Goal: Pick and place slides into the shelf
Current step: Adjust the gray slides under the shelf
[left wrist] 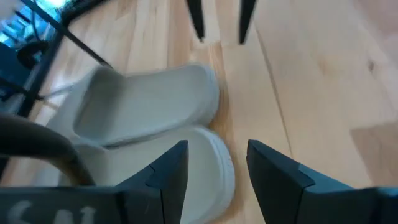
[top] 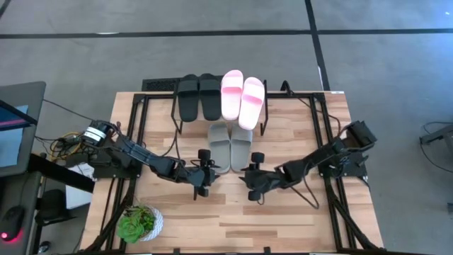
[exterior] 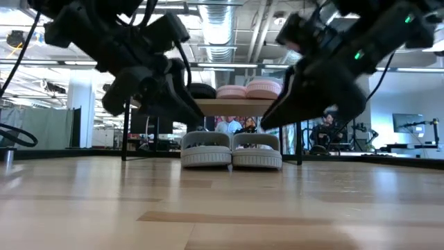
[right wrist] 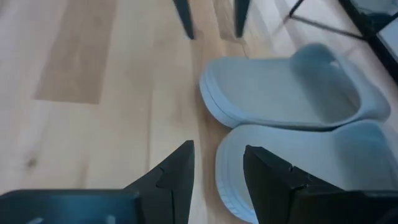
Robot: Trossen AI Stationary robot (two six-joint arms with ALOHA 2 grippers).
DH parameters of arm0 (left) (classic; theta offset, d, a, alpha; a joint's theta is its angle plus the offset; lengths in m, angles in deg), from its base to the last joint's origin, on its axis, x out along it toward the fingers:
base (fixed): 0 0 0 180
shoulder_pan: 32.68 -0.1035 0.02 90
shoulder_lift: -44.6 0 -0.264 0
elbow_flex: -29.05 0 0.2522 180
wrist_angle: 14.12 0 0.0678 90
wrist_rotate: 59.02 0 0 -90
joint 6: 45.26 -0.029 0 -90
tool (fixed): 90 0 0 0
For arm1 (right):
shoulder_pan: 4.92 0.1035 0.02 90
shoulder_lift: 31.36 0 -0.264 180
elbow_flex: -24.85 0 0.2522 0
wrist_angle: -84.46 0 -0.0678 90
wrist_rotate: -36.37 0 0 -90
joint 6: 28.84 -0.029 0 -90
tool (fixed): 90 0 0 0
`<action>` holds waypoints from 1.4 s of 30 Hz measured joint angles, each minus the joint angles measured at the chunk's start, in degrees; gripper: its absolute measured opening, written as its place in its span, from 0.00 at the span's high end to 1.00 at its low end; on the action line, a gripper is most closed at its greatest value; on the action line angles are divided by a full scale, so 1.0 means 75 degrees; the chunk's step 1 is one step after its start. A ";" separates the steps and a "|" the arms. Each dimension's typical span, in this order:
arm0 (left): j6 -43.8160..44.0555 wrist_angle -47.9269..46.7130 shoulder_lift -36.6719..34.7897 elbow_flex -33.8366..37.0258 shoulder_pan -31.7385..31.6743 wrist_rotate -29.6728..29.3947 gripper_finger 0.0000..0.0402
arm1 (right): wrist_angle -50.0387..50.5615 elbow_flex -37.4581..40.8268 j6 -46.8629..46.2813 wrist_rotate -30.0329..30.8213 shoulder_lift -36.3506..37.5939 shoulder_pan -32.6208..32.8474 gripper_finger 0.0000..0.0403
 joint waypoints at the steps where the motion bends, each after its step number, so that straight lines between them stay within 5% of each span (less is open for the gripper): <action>1: 0.0003 0.0026 0.0101 0.0003 0.0007 0.0000 0.62 | -0.0088 0.0002 0.0002 -0.0026 -0.0119 -0.0072 0.69; 7: -0.0099 0.0723 0.0961 0.0007 0.0079 -0.0372 0.62 | -0.0369 0.0005 0.0001 -0.0162 -0.0631 -0.0270 0.69; 32: -0.0017 0.1811 0.1661 0.0000 -0.0104 -0.0482 0.62 | -0.0750 -0.0001 -0.0050 -0.0634 -0.0658 -0.0815 0.69; 42: -0.0434 0.2239 0.1757 -0.0028 0.0154 -0.1269 0.62 | -0.0787 -0.0001 0.0138 -0.0535 -0.0658 -0.0548 0.79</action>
